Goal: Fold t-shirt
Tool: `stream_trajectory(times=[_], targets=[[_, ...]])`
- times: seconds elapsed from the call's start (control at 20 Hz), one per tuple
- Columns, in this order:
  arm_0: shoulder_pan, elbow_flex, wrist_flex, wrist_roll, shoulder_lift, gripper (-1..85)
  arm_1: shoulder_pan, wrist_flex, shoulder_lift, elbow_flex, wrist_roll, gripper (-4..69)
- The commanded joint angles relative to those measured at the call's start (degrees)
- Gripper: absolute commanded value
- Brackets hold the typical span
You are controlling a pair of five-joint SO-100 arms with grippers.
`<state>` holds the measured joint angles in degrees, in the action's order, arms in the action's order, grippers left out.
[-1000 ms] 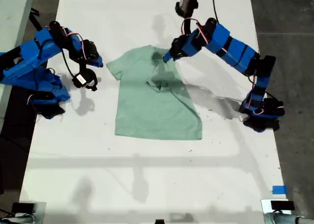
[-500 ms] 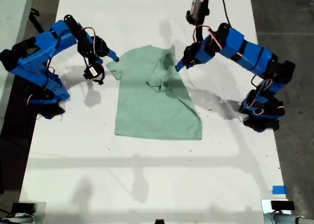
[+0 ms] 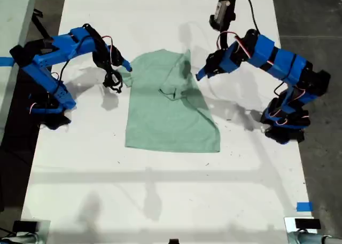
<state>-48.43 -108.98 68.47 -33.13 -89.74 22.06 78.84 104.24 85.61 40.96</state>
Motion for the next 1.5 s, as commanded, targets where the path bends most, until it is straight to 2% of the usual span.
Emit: stream_trajectory(times=[0.0, 0.2, 0.25, 0.35, 0.5, 0.8, 1.15, 1.45], targets=[[-1.76, 0.62, -2.55, 2.11, 2.90, 29.4, -1.14, -2.46, 5.36, 0.62, -0.62, 16.5], [-4.31, 3.34, -2.29, 4.04, 12.04, 26.7, -1.76, -3.25, 9.93, 5.27, -1.67, 16.5], [-5.01, 5.27, -0.44, 4.22, 13.89, 21.8, -1.93, -3.78, 11.51, 6.94, -2.11, 16.4], [-5.98, 5.89, 0.00, 4.31, 14.33, 6.3, -2.29, -5.01, 14.94, 10.72, -2.99, 16.2], [-6.77, 6.86, 0.26, 3.52, 14.77, 0.0, -2.64, -5.80, 19.78, 15.64, -4.48, 15.8], [-6.94, 5.89, 2.90, 3.43, 9.40, 0.0, -2.81, -7.65, 30.50, 24.79, -7.12, 13.3], [-13.27, 1.49, 9.32, 2.29, -18.46, 0.0, -3.34, -7.21, 31.99, 26.37, -7.65, 12.0], [-1.76, 6.24, 1.49, 3.08, -15.03, 0.0, -4.13, -6.50, 34.89, 28.39, -8.79, 11.5]])
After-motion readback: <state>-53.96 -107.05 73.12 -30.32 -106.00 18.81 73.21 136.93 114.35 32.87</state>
